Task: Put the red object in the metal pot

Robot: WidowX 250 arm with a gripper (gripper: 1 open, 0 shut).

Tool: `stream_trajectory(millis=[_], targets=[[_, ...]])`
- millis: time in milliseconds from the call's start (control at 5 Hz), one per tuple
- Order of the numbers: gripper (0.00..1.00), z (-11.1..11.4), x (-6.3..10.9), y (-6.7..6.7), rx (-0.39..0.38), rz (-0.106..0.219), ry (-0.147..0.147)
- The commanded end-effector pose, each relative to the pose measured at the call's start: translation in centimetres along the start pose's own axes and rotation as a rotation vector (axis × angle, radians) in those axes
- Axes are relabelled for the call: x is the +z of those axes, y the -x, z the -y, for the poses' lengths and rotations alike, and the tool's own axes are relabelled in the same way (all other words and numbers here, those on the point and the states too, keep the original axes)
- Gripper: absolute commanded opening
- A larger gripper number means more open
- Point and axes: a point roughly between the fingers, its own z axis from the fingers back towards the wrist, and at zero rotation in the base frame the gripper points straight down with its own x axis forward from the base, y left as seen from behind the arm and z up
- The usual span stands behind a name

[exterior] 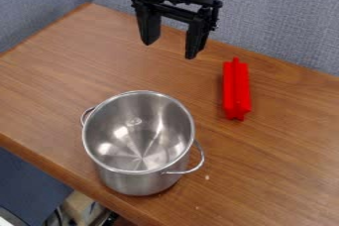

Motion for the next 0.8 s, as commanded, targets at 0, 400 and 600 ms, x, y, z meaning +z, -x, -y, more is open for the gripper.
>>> stream_trajectory(millis=[0,400,600], targets=[[1.0,0.1,-0.5,0.0,0.008,-0.015,0.0],[1.0,3.0,-2.2,-1.9,0.14,0.037,-0.055],[1.0,4.4,-3.1,-2.7,0.188,0.058,-0.06]])
